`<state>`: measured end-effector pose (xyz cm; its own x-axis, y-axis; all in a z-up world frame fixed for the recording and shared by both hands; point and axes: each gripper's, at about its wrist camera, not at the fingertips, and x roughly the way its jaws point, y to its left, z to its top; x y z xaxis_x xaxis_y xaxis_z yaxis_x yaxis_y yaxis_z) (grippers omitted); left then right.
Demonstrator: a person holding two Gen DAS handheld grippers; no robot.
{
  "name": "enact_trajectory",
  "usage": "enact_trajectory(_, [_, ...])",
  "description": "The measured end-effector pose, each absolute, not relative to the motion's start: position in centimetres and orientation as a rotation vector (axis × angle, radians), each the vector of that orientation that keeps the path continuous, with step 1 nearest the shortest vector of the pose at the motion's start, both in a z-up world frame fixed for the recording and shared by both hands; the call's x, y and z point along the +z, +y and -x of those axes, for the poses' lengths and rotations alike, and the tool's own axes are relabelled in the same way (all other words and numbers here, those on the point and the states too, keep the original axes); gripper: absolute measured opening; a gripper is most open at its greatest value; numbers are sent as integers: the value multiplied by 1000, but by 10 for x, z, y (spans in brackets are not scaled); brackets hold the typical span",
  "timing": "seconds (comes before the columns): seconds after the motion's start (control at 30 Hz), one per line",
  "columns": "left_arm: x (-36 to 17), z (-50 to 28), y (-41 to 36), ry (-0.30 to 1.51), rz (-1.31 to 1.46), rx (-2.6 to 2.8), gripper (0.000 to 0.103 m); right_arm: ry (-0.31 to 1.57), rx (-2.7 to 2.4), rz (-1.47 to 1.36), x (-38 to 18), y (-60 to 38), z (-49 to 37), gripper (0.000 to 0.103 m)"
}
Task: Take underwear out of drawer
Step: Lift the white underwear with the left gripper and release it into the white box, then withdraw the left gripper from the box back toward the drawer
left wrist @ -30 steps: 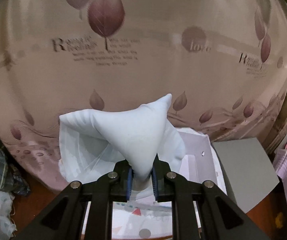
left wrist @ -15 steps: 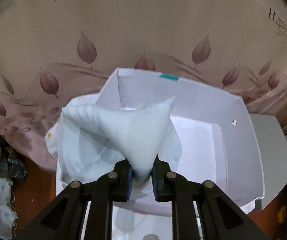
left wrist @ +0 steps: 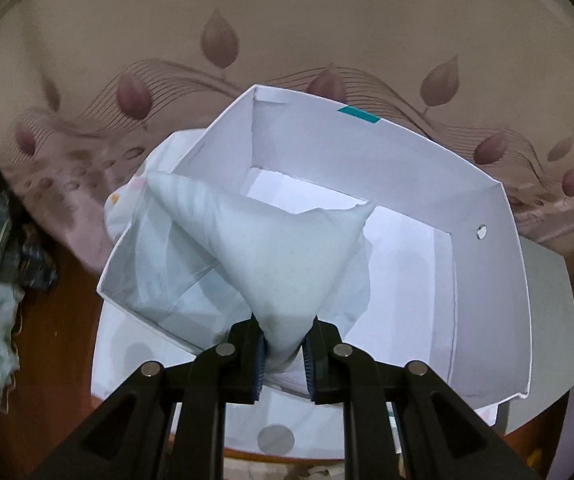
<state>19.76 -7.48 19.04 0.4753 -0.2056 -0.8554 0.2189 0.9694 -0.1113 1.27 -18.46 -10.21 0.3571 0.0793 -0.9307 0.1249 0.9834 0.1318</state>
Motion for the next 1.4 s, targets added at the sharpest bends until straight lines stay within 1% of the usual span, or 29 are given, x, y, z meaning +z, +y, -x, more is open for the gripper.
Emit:
enact_trajectory(0.23, [193,-187,-85,1024,-57,-239,15,1207,-30,-192,-102,-185,-13,35])
enact_trajectory(0.3, [193,-187,-85,1019,-60,-236,17,1207,-30,-193,-102,-185,-13,35])
enact_trajectory(0.37, [193,-187,-86,1005,-71,-235,22,1207,-30,-193,-102,-185,-13,35])
enact_trajectory(0.43, [194,-187,-86,990,-69,-235,24,1207,-30,-193,-102,-185,-13,35])
enact_trajectory(0.5, [194,-188,-86,976,-72,-237,32,1206,-30,-192,-103,-185,-13,35])
enact_trajectory(0.57, [196,-187,-85,964,-70,-237,45,1207,-30,-193,-103,-184,-13,35])
enact_trajectory(0.6, [198,-187,-84,953,-67,-243,48,1207,-31,-193,-103,-184,-13,35])
enact_trajectory(0.63, [199,-187,-84,938,-67,-249,54,1206,-31,-192,-103,-184,-13,35])
enact_trajectory(0.7, [206,-184,-84,895,-74,-258,55,1206,-31,-194,-103,-184,-13,35])
enact_trajectory(0.8, [220,-179,-84,834,-98,-270,59,1206,-30,-192,-103,-184,-13,35])
enact_trajectory(1.1, [247,-137,-72,729,-166,-282,60,1205,-32,-185,-103,-183,-13,35])
enact_trajectory(1.27, [244,-98,-50,695,-196,-284,61,1204,-36,-179,-105,-181,-15,35])
enact_trajectory(1.4, [225,-74,-23,702,-158,-264,61,1199,-38,-177,-106,-180,-16,35])
